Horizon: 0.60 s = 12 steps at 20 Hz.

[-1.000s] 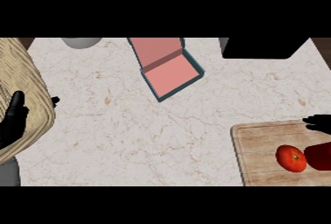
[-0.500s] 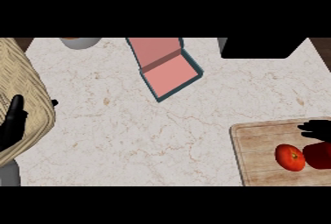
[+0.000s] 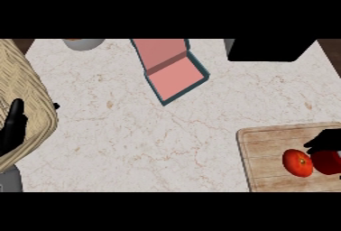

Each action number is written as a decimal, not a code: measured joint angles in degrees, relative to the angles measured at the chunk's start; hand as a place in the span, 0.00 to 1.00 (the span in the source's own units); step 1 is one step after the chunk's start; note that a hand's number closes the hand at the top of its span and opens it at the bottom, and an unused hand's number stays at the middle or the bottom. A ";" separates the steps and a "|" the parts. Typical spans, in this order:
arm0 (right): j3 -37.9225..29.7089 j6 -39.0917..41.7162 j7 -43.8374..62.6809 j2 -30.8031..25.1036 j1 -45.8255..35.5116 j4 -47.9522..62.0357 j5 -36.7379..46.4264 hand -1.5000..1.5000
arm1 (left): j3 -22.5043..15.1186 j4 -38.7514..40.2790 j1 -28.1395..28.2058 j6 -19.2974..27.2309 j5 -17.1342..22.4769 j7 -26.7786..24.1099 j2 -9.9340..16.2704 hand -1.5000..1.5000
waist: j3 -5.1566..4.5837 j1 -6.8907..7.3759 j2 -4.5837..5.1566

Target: Pick the can from the cutting board and place it in the cardboard box

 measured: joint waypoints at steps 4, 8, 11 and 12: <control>-2.00 -2.50 0.91 3.48 -1.52 0.71 0.22 1.00 | 0.81 0.66 -1.05 -0.23 -0.89 -0.56 -0.22 0.50 | 0.22 -0.11 0.15; -4.01 -6.14 1.15 5.73 -1.62 1.00 1.06 1.00 | 1.56 1.44 -1.32 -0.16 -1.63 -1.10 -0.71 0.50 | 0.28 -0.34 0.17; -6.40 -7.08 9.27 8.67 -2.36 1.34 0.35 1.00 | 2.66 0.35 -1.71 -1.66 -1.58 -0.41 -0.64 0.50 | 0.14 -0.39 0.01; -7.19 -7.34 13.43 10.09 -2.81 1.51 0.15 1.00 | 2.91 -0.05 -2.01 -2.25 -1.59 -0.13 -0.81 0.50 | 0.00 -0.35 -0.08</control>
